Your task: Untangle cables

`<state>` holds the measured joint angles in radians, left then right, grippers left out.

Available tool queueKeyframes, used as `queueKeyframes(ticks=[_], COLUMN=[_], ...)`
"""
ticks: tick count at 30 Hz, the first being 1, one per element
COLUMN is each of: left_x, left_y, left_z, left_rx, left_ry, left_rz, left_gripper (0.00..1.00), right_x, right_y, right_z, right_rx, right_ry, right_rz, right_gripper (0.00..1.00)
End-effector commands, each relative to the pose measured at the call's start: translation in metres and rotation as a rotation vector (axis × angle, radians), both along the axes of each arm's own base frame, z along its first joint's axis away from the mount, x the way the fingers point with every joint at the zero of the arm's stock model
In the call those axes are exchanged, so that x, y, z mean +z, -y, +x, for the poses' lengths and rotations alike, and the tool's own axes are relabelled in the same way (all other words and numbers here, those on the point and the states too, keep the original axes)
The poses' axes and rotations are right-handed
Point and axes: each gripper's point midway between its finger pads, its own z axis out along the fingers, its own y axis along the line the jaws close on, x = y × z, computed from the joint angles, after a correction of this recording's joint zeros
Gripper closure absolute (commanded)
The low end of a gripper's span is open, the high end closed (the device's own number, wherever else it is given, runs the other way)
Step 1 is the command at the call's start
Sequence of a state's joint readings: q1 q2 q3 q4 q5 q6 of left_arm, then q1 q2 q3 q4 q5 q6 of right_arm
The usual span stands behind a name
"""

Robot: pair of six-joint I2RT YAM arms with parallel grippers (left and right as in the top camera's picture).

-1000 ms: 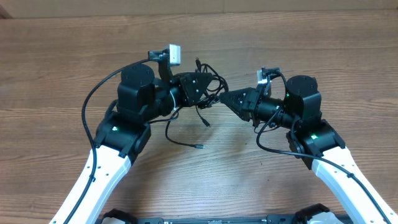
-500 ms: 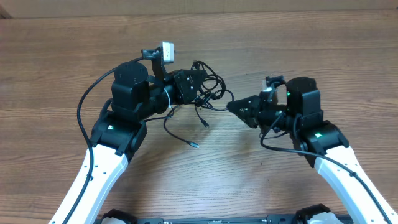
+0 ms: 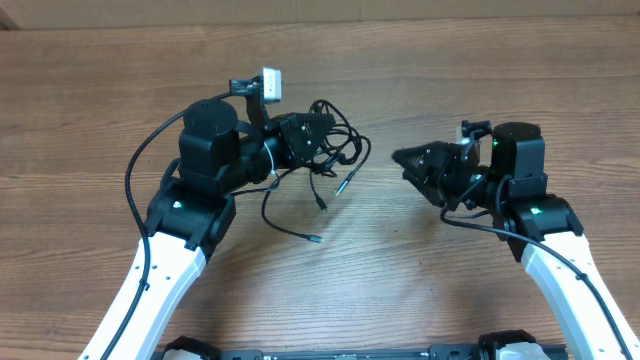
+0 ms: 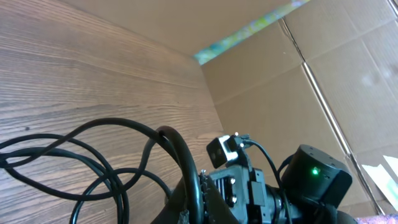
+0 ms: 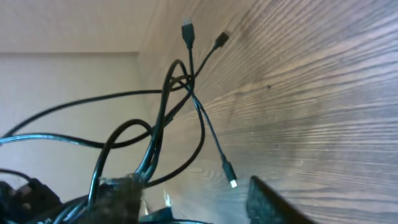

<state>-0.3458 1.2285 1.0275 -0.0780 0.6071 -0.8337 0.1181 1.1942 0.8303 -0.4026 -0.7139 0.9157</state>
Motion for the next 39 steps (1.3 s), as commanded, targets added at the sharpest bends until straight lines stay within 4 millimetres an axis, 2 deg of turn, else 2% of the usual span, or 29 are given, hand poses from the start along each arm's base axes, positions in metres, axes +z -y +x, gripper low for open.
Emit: queueKeyframes(ticks=[1, 3, 9, 14, 20, 28, 36, 39], left_x=[0.017, 0.018, 0.017, 0.013, 0.003, -0.033, -0.033, -0.034], left_y=[0.001, 0.001, -0.002, -0.010, -0.020, -0.029, -0.030, -0.031], left_z=[-0.004, -0.005, -0.001, 0.008, 0.016, 0.009, 0.010, 0.010], left_rx=[-0.029, -0.035, 0.000, 0.102, 0.245, 0.453, 0.463, 0.465], left_ry=[0.061, 0.061, 0.031, -0.083, -0.313, -0.795, -0.796, -0.795], left_rz=[-0.008, -0.010, -0.024, -0.085, -0.221, -0.441, -0.443, -0.440], left_gripper=[0.96, 0.96, 0.96, 0.96, 0.96, 0.96, 0.96, 0.96], right_x=[0.006, 0.007, 0.013, 0.018, 0.024, 0.037, 0.045, 0.040], right_y=[0.001, 0.000, -0.012, -0.019, -0.026, -0.036, -0.064, -0.074], right_z=[0.004, 0.002, -0.010, -0.021, -0.032, -0.048, -0.063, -0.062], right_rx=[-0.002, 0.007, 0.090, 0.222, 0.366, 0.542, 0.661, 0.664], right_ry=[0.026, 0.023, 0.011, 0.122, 0.275, 0.492, 0.609, 0.616], right_rz=[-0.005, 0.002, 0.061, 0.042, 0.019, 0.027, 0.030, -0.021], right_gripper=[0.34, 0.30, 0.28, 0.29, 0.34, 0.34, 0.34, 0.34])
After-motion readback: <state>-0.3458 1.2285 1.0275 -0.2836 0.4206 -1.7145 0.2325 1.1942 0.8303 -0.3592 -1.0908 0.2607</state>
